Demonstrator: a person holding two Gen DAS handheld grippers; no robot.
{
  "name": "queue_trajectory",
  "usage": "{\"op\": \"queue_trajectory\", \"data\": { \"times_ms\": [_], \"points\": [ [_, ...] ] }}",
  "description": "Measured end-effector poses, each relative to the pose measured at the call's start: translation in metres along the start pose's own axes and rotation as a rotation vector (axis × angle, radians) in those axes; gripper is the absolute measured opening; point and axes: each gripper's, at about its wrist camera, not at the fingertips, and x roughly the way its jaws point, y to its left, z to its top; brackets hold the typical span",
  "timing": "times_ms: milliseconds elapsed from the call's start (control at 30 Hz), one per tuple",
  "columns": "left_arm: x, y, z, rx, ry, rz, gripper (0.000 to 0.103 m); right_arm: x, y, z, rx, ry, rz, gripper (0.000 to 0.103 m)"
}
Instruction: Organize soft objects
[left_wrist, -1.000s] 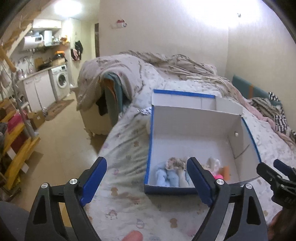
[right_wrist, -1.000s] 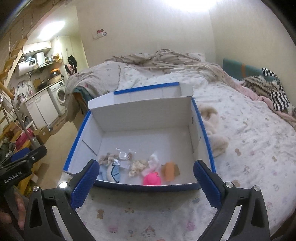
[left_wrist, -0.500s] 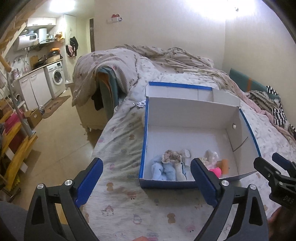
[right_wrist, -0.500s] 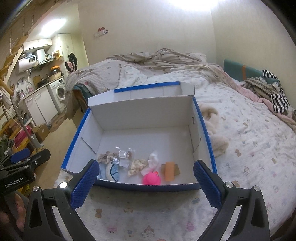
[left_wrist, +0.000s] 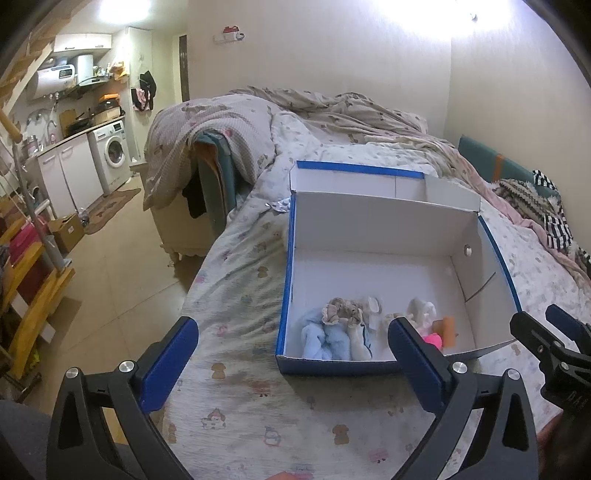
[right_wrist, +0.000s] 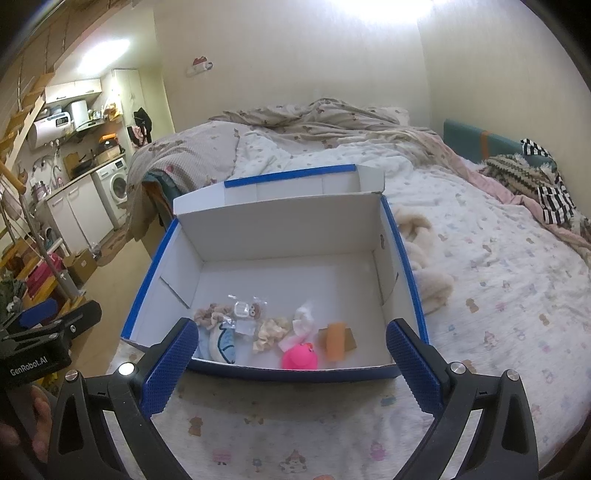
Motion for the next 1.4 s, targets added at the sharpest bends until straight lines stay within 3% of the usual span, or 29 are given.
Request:
{"op": "queue_trajectory", "data": {
  "times_ms": [1400],
  "points": [
    [0.0016, 0.0087, 0.0020, -0.009, 0.007, -0.017, 0.102, 0.0008, 0.0058, 0.0001, -0.004, 0.007, -0.007, 0.103]
  ]
}}
